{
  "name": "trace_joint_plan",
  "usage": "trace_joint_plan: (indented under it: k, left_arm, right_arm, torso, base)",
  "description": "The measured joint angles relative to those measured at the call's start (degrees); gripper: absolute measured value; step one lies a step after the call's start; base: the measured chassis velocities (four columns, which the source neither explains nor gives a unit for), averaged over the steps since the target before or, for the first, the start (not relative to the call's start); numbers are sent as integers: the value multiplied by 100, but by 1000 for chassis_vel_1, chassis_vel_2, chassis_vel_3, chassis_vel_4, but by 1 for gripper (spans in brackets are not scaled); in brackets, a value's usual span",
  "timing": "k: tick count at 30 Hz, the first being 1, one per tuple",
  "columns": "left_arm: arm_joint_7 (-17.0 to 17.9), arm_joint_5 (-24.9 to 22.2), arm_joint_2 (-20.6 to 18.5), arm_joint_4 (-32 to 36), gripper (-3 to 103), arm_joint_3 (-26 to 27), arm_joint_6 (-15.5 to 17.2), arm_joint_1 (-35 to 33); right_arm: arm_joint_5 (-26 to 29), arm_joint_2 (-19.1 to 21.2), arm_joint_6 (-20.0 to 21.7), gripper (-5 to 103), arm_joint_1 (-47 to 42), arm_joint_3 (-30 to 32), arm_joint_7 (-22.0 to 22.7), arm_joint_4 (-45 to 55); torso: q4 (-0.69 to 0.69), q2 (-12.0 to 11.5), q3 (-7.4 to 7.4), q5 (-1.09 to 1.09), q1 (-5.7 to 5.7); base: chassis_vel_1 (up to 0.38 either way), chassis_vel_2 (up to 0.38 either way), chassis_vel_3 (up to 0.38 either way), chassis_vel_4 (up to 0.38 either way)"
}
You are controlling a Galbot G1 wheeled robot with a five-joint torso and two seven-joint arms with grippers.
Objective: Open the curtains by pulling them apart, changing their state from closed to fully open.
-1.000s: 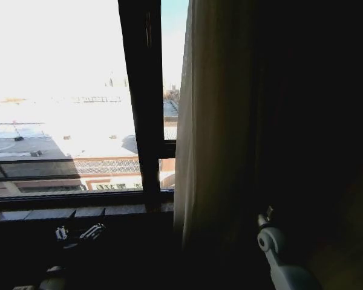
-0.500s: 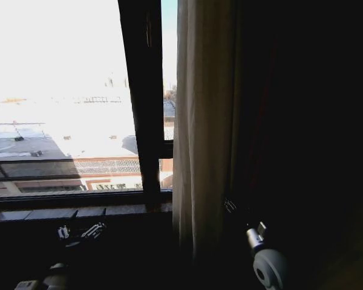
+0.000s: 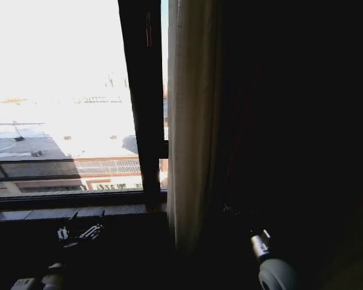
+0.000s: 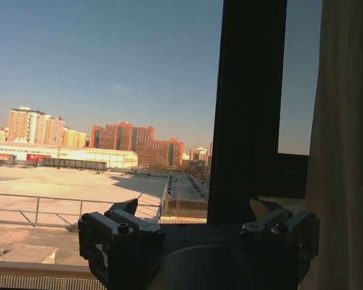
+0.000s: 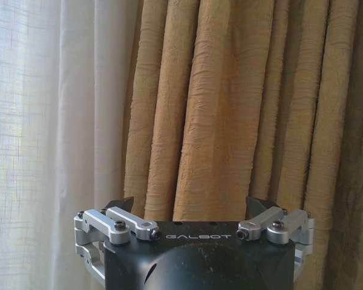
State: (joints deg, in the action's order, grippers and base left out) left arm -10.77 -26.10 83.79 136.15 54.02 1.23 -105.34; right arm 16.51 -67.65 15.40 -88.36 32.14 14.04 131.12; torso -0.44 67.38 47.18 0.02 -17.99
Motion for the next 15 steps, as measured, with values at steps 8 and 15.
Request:
trace_joint_plan:
  k: [8,15]
  left_arm:
    - [194,22,-55,123,100,-40,-20,-114]
    - [352,24,-161,174,100,-13,-57,-119]
  right_arm:
    - [-145,-83,-98,100,-15,-15,-84,-78]
    - [-152,-77,-122,100,-34,-15,-121,-106]
  torso:
    - [1,0,0,0,0]
    - [0,0,0,-2,0]
  base:
    - [97,91,-99,-114]
    - [226,243,-249,-217]
